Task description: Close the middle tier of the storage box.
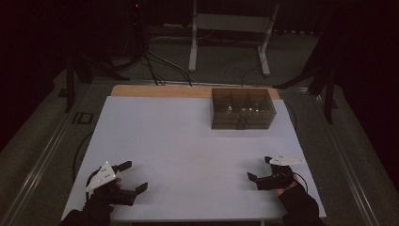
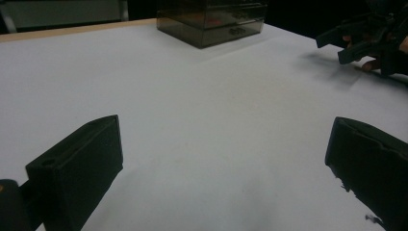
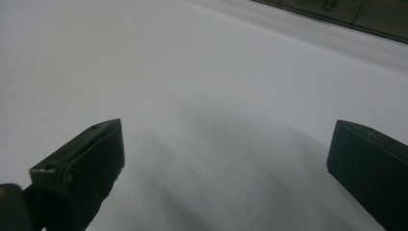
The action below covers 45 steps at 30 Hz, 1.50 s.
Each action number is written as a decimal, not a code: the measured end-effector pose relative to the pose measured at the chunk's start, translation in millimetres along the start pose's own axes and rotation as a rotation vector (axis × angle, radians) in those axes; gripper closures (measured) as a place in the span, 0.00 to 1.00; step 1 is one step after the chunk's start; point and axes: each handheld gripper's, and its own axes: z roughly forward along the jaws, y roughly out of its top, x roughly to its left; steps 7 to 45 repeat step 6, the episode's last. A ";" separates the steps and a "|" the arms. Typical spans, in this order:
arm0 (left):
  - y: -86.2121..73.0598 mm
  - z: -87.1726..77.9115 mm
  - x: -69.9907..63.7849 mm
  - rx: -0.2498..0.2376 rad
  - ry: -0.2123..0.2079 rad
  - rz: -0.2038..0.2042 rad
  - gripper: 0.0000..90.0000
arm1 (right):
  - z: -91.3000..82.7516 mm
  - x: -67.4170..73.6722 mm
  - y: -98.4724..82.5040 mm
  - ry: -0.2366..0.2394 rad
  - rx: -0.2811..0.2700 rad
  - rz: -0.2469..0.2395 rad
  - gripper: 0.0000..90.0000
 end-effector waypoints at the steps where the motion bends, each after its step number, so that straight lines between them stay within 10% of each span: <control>1: -0.5 0.3 -0.1 0.005 -0.001 -0.001 0.01 | 0.1 0.0 -0.1 0.005 -0.002 0.001 0.00; 45: 0.2 0.1 -0.2 -0.001 0.001 0.000 0.01 | -0.1 0.9 0.1 0.007 -0.007 -0.005 0.00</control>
